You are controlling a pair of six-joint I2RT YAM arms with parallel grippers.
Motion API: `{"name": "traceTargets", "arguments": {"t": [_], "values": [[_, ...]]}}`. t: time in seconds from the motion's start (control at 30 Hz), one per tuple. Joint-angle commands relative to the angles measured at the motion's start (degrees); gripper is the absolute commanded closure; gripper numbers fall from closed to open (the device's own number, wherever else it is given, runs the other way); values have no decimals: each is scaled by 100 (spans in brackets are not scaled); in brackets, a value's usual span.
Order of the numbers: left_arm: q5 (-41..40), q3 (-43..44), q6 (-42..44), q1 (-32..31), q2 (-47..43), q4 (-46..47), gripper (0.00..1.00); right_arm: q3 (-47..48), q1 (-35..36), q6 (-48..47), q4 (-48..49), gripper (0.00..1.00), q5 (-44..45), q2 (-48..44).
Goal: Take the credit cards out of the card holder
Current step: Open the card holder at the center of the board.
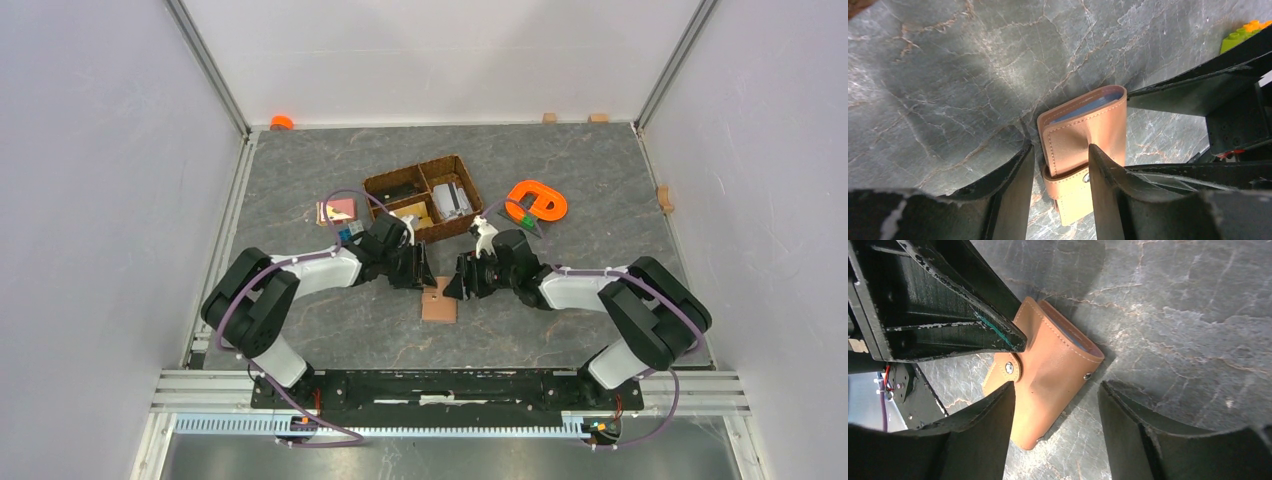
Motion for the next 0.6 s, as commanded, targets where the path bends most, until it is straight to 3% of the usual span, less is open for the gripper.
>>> {"name": "traceTargets", "arguments": {"t": [0.0, 0.07, 0.3, 0.43, 0.57], "values": [[342, -53, 37, -28, -16, 380, 49, 107, 97, 35, 0, 37, -154, 226], [321, -168, 28, -29, -183, 654, 48, 101, 97, 46, 61, 45, -147, 254], [-663, -509, 262, -29, -1247, 593, 42, 274, 14, -236, -237, 91, 201, 276], [-868, -549, 391, -29, -1515, 554, 41, 235, -166, -436, -433, 100, 669, -56], [-788, -497, 461, -29, -1454, 586, 40, 174, -365, -547, -511, 100, 962, -295]]}}
